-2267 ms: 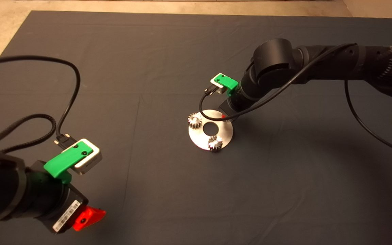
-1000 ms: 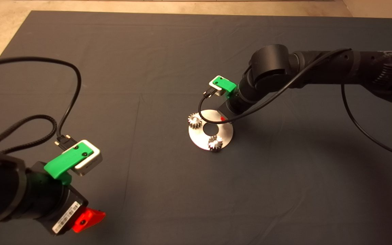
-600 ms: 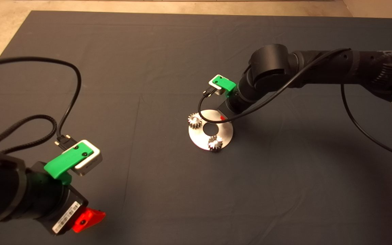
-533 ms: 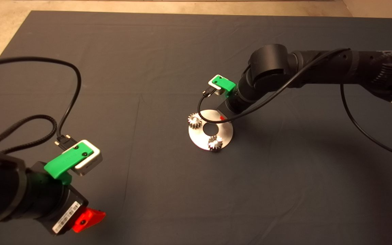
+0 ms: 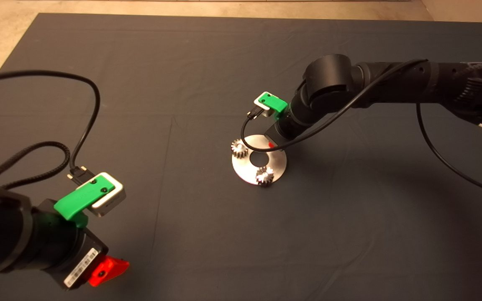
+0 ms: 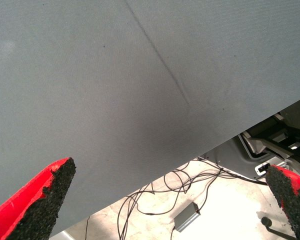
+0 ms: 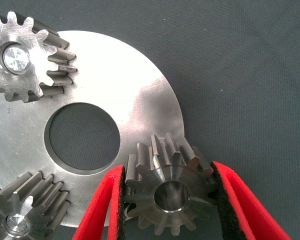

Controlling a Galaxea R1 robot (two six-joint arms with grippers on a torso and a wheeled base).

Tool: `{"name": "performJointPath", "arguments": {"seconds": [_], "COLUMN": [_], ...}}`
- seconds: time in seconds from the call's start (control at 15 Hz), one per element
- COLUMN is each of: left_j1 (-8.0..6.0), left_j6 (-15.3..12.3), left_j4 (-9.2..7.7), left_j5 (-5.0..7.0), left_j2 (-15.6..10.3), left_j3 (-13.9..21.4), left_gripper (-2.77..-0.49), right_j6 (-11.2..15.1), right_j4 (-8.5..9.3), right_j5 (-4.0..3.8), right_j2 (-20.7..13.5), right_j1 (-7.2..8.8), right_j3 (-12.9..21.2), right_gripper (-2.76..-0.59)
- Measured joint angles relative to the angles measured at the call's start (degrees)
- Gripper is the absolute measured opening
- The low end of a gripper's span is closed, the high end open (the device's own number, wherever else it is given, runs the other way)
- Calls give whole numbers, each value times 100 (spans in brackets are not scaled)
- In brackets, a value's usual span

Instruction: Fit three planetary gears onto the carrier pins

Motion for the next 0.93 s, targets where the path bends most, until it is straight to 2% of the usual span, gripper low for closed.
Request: {"name": "performJointPath", "arguments": {"seconds": [0.67,0.93], "left_j1": [0,0], "left_j6": [0,-2], "left_j4": [-15,-15], "left_j5": [2,2], "left_j2": [-5,-5], "left_j3": [0,0], "left_gripper": [-49,-49], "right_j6": [-168,-168], "right_j4": [-2,-116], "right_j5": [1,1], "right_j2": [0,-3], "right_j1": [0,0], "right_j3": [0,0], "right_gripper": [-241,-241]}}
